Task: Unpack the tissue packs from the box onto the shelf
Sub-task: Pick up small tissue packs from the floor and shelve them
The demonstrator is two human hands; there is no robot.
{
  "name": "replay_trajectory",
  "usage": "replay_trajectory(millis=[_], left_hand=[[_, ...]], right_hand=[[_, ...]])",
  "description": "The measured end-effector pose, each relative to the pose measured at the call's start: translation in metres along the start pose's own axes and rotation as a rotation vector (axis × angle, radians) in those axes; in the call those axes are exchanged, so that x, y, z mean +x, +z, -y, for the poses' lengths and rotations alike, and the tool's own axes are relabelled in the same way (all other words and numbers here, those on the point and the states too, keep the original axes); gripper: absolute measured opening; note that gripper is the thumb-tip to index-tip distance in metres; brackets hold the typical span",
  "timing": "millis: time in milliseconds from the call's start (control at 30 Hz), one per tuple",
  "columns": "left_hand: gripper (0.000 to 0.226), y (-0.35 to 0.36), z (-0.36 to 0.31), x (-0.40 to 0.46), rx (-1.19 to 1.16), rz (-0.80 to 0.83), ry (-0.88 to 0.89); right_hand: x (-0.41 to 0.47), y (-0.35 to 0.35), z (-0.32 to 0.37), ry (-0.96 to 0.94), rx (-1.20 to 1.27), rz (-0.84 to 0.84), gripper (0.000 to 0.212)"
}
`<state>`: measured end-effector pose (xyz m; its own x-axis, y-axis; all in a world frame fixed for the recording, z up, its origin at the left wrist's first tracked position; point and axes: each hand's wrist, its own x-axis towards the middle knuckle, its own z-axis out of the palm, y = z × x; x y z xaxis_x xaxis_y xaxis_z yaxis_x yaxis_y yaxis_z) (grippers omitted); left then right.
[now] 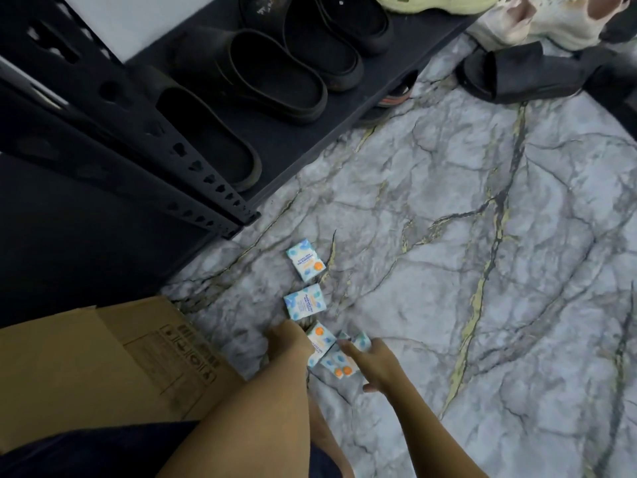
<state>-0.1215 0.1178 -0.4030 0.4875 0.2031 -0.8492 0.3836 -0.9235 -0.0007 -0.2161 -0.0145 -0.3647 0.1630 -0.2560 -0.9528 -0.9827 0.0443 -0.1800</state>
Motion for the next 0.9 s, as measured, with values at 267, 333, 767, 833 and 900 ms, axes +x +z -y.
replay_trajectory(millis=[267,333,767,833,900], left_hand=[[0.048,-0.004,-0.003,-0.006,0.042,0.092,-0.016],[0.048,-0.006,-0.003,-0.007,0.040,0.091,0.004],[0.046,-0.063,-0.036,-0.060,-0.223,0.146,0.211],[0.037,-0.083,-0.041,-0.077,-0.275,0.146,0.275],[0.027,-0.106,-0.043,-0.096,-0.313,0.118,0.339]], right_hand=[[0.005,0.024,-0.005,-0.076,0.202,-0.180,0.056],[0.008,0.024,-0.008,-0.087,0.199,-0.208,0.056],[-0.039,-0.038,0.035,-0.278,0.596,-0.297,0.042],[-0.060,-0.049,0.052,-0.350,0.633,-0.281,0.039],[-0.083,-0.057,0.070,-0.410,0.669,-0.247,0.038]])
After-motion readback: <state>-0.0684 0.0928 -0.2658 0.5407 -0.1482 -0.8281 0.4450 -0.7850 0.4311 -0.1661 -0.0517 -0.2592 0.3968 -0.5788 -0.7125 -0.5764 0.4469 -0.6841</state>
